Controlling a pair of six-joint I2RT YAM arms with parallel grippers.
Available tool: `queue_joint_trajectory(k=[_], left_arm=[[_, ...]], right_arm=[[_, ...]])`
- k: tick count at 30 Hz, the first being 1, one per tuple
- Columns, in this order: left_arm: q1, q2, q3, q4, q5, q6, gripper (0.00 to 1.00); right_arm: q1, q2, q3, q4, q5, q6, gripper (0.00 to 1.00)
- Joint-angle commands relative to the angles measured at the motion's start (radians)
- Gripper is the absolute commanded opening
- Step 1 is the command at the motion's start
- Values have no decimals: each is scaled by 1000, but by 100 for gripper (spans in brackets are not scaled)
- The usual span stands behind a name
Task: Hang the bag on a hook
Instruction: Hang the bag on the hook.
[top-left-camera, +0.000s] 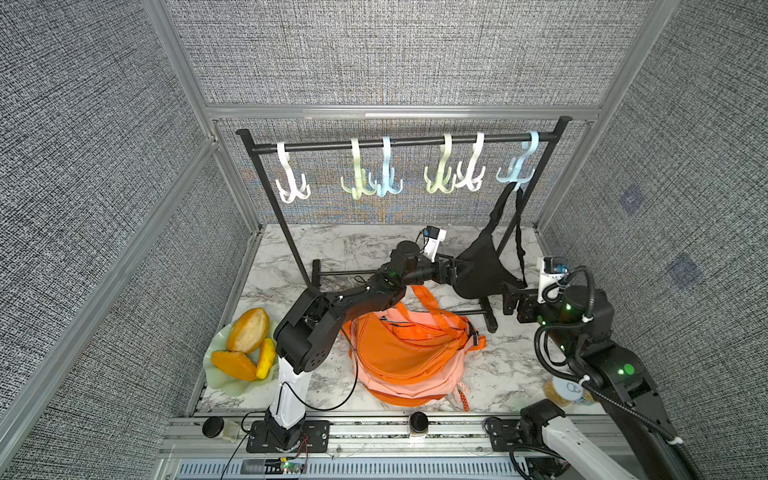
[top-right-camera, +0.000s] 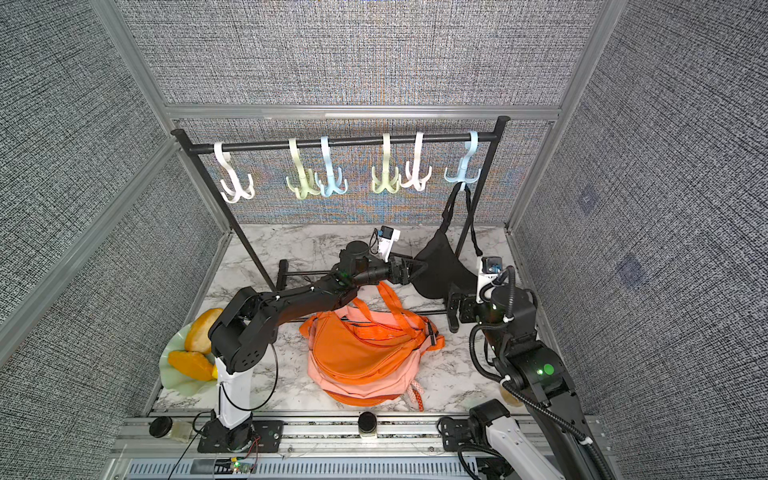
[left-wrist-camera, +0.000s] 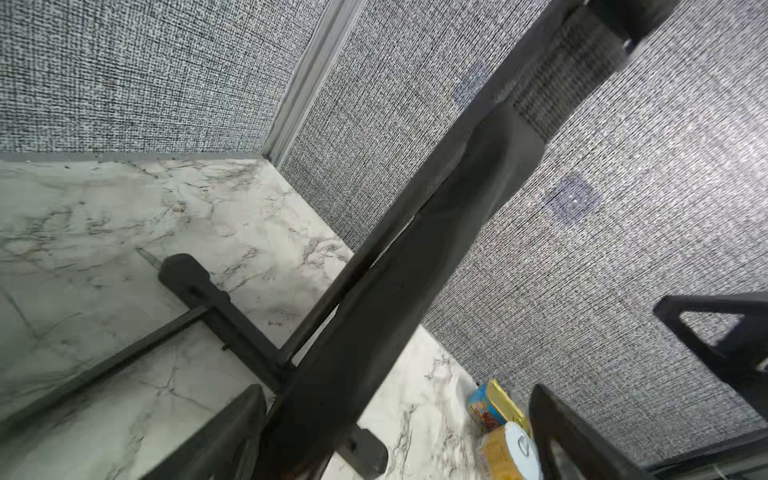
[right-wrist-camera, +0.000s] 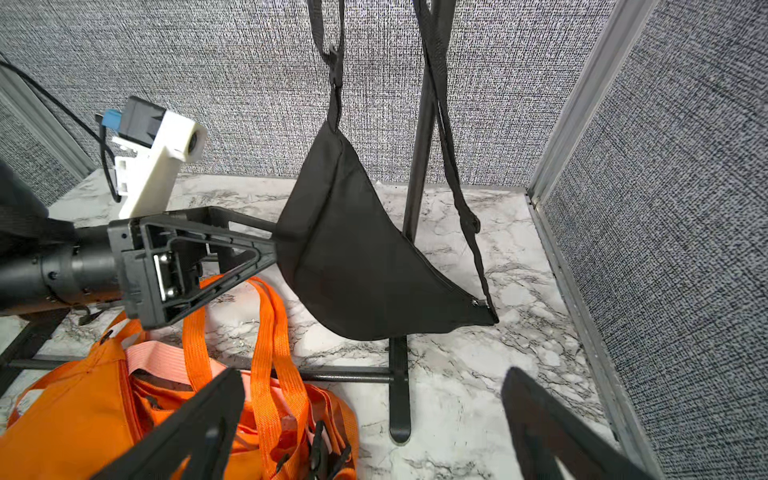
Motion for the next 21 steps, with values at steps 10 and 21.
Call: queue_joint_trajectory(k=[10,21], left_arm=[[0,-256,-226,-93,-115,91,99],[-21,-630,-573,-142,-352,125,99]], right_arm=[[33,-87,-74,-20,-92,53,99],[117,-63,-86,-34,-135,66,99]])
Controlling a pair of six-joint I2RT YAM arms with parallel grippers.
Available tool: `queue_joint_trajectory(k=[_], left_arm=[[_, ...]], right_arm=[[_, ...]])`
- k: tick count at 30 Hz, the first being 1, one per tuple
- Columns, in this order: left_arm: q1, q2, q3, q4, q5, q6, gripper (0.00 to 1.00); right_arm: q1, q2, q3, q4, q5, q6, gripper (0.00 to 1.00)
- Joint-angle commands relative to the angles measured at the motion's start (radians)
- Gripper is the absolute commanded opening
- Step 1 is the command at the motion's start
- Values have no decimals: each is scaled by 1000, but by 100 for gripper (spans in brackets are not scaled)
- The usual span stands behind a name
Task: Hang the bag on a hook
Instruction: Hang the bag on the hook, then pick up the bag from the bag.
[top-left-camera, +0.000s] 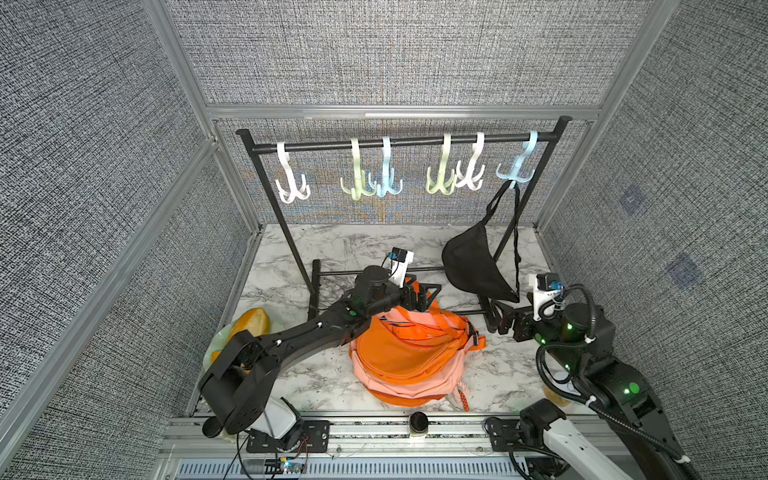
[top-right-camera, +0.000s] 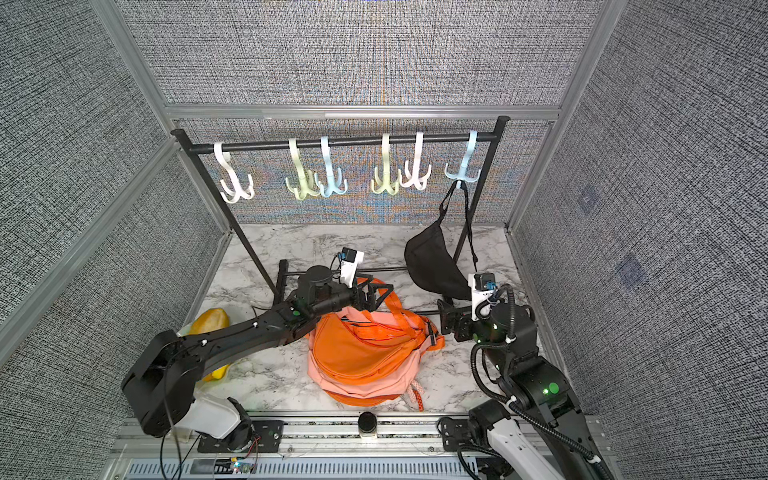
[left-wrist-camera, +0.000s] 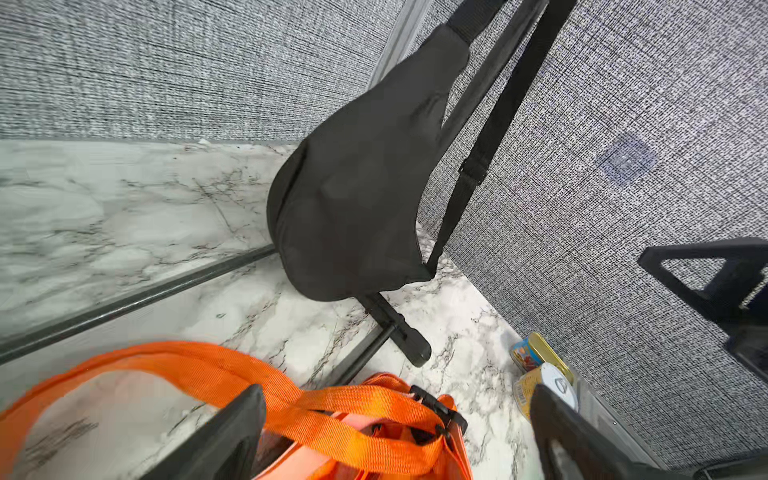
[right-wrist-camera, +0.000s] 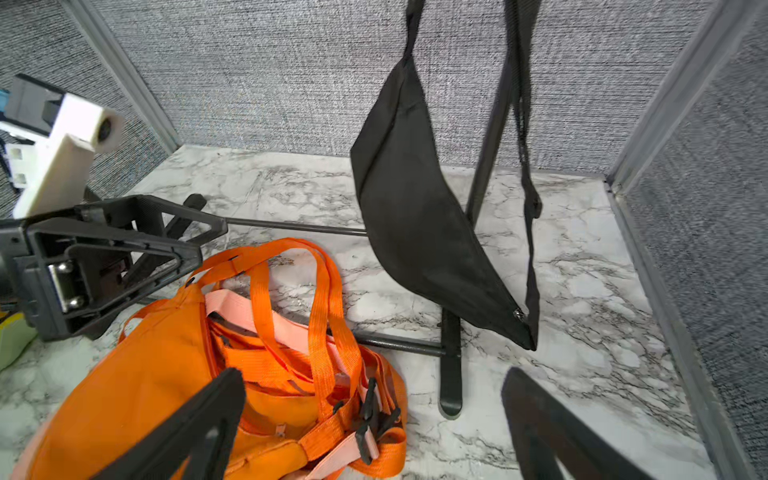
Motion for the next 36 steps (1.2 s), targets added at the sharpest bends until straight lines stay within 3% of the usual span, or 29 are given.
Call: queue_joint_trajectory(k=[1,7,12,19,27,36], left_arm=[[-2,-103,-78,-11,-116,14,99],[-4,-359,-312,38,-230,-8,99],[-6,-517,-356,-107,-294,-30,99],[-6,-800,-508,-160,-354,-63,99],[-6,-976,-523,-340,-376,-75,99],[-7,-1096,-517,-402,-392,-52,99]], right_arm=[[37,31,-6,4,-7,25,99],[171,118,23,-10,42,22,99],[327,228,37,-37,53,1,99],[542,458,103,-69,41,-53,99],[672,755,214,-165,-103,-149,99],[745,917,276,-174,-141,-159,96]])
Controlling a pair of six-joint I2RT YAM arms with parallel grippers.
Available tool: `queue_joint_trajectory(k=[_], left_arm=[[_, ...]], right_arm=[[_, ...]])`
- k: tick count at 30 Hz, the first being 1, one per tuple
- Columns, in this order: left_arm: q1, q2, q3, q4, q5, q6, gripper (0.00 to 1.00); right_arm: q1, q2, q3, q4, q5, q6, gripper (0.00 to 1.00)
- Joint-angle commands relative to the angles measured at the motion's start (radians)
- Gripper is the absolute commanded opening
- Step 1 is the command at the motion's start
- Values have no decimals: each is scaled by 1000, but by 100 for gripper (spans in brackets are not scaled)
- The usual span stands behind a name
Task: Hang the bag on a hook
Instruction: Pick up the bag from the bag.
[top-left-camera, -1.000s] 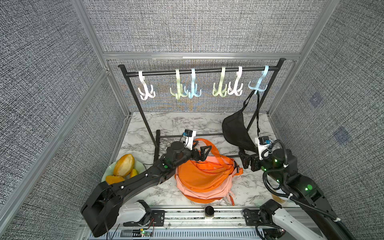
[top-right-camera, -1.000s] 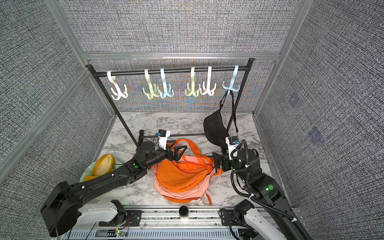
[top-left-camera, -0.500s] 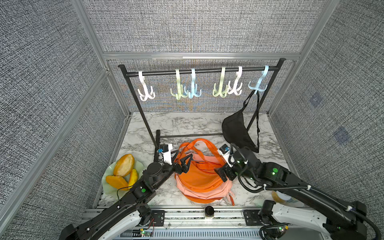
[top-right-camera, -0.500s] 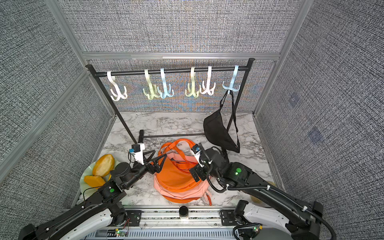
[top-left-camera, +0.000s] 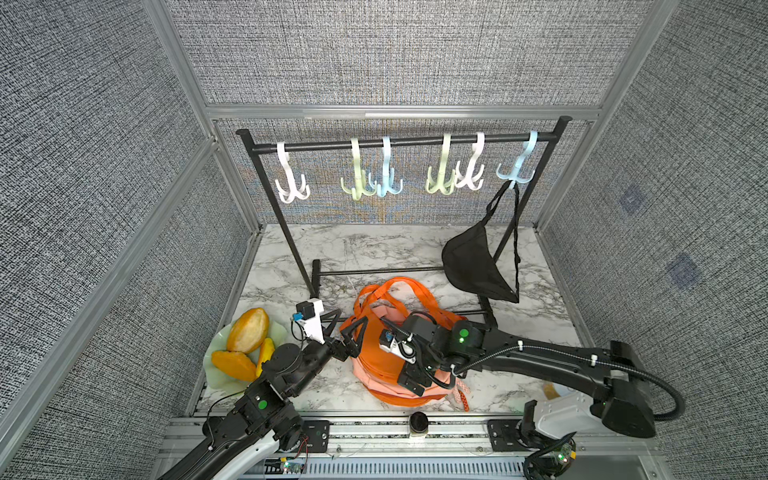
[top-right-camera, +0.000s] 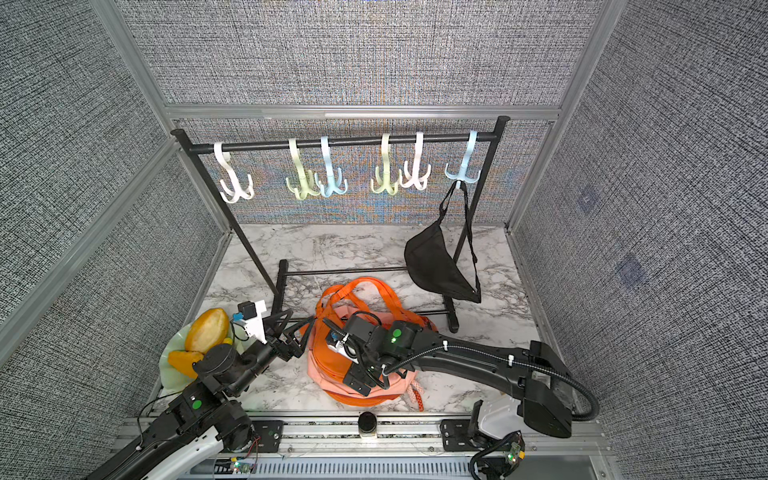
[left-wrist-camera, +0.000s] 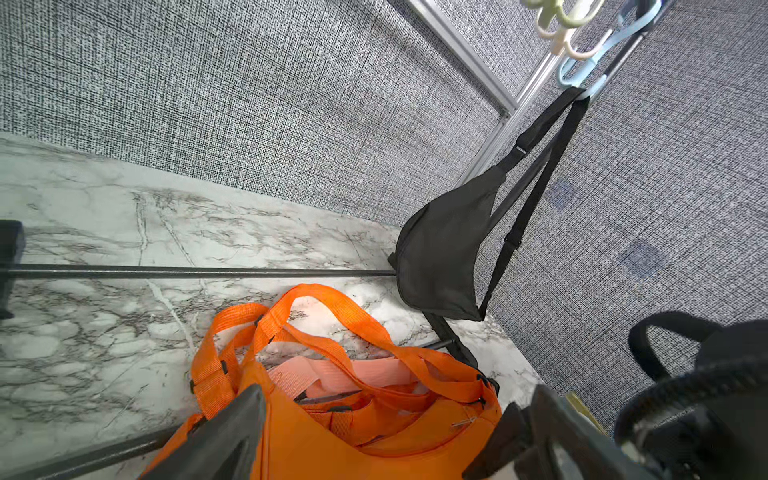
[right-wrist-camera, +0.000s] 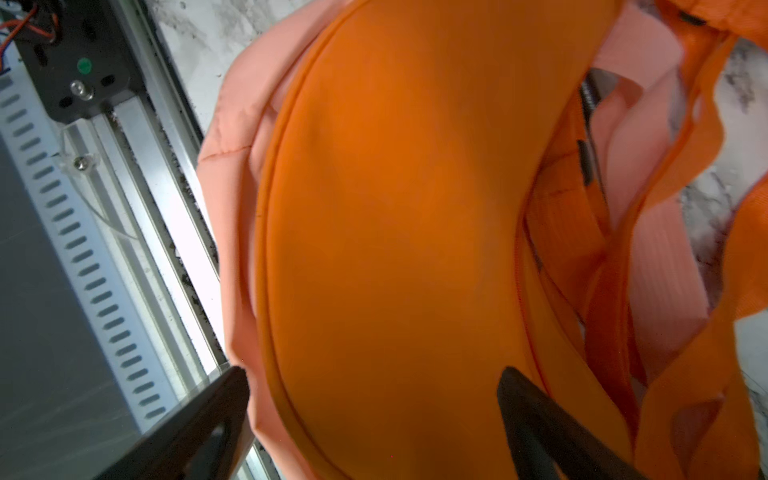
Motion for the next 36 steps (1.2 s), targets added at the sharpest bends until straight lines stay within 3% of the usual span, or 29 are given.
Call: queue_joint_trajectory(k=[1,5,7,12,14,17,22,31,36], left_arm=[[0,-16,16,-33,-10,22,99],[0,-24,35,-44,-5,30,99],[-1,-29,40,-41,-3,32,99],[-1,-24,60,-29,2,43,99],[0,-12,76,-22,8,51,99],[0,25,112,-5,32,56,99],[0,153,202,21,110,34,99],[-3,342,336,103,253,-40,99],[-24,420,324,212,329,-117,99]], right_arm=[[13,31,14,-26,-17,-5,95],[31,66,21,-26,15,7,86],[34,77,26,-27,31,16,69],[50,72,30,-21,51,29,13],[50,53,30,-19,50,33,0],[50,-2,25,-5,65,40,0],[31,-167,-4,85,191,73,0],[-188,-488,-76,244,250,137,0],[-223,-572,-90,285,304,121,0]])
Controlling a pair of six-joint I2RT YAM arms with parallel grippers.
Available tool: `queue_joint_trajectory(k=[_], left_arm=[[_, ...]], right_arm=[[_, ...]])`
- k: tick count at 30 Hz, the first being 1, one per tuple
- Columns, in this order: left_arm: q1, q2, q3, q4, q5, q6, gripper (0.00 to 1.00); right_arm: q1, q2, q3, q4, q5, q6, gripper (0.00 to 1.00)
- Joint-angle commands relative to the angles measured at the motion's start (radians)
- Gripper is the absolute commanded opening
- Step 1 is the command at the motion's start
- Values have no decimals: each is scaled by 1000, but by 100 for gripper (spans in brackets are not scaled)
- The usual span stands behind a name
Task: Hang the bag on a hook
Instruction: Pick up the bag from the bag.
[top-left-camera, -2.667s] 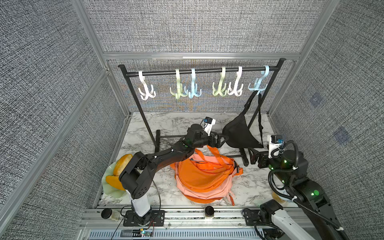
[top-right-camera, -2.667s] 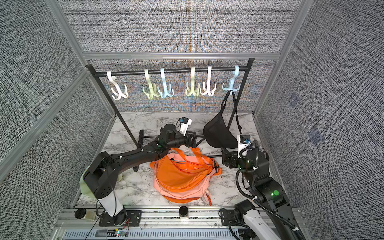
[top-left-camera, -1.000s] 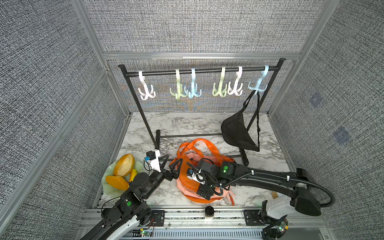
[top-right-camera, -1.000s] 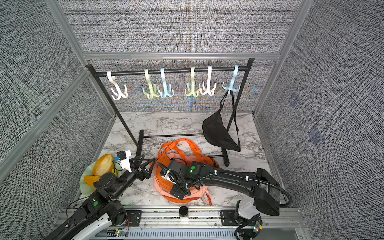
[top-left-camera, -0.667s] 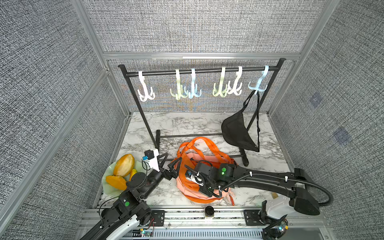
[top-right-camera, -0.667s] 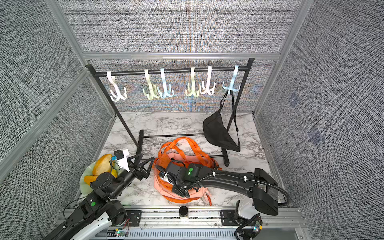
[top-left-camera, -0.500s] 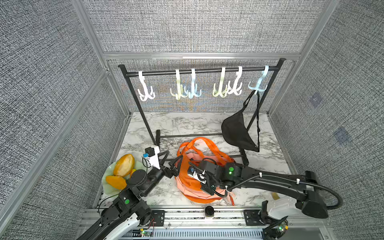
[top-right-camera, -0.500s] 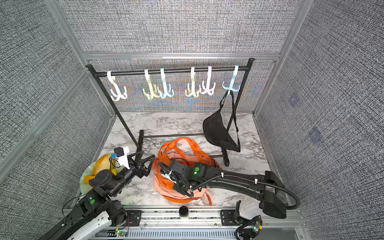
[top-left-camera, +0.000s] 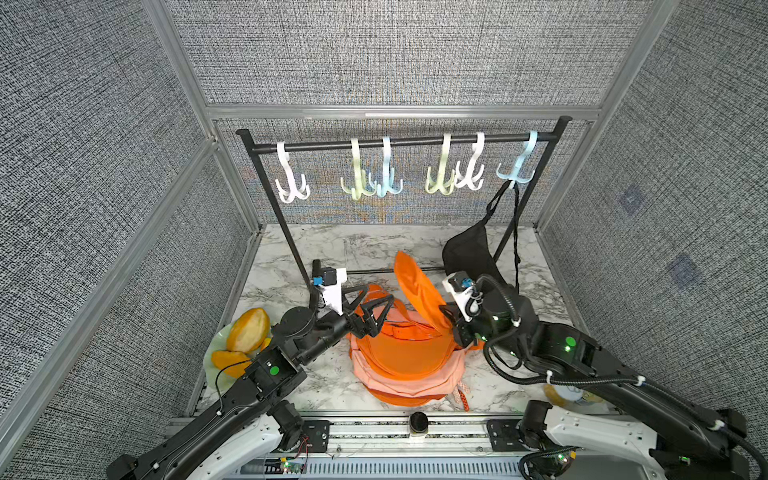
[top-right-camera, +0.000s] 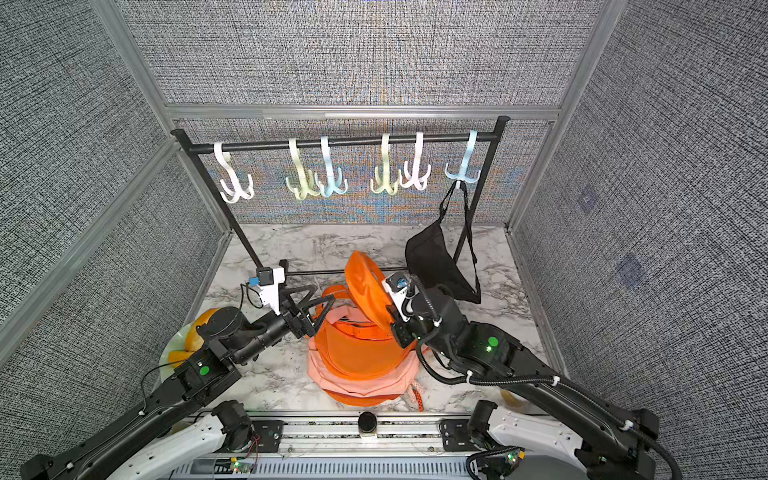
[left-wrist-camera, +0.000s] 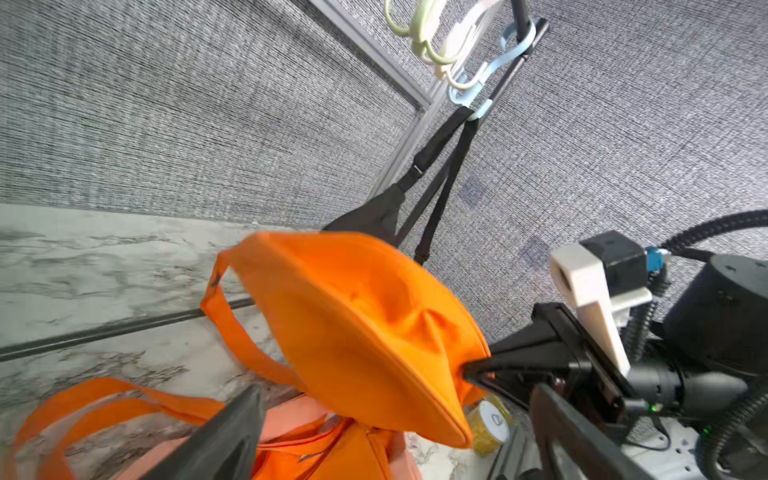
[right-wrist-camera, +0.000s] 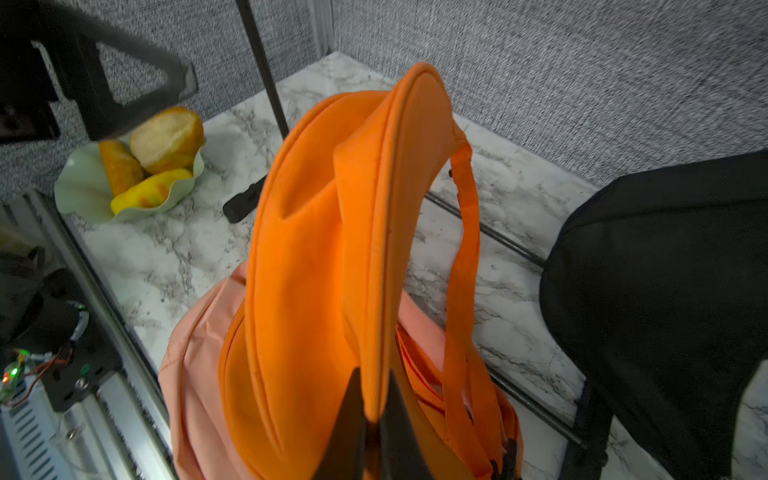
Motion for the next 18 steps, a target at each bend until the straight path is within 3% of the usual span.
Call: queue_joint_trajectory(k=[1,6,9,18], left_arm=[[-20,52,-18,144,84,-77,99],[-71,205,-38,366,142,-152,99],[-86,265,-11,397,136,-151,99],[-96,352,40,425,127,-145,99]], right_arm=[[-7,-30,-8,80,57,1,0],[-1,-42,-58,162,66,-14,0],[28,-26,-68,172,77,-24,0],[179,78,-61,179,291,-69,0]])
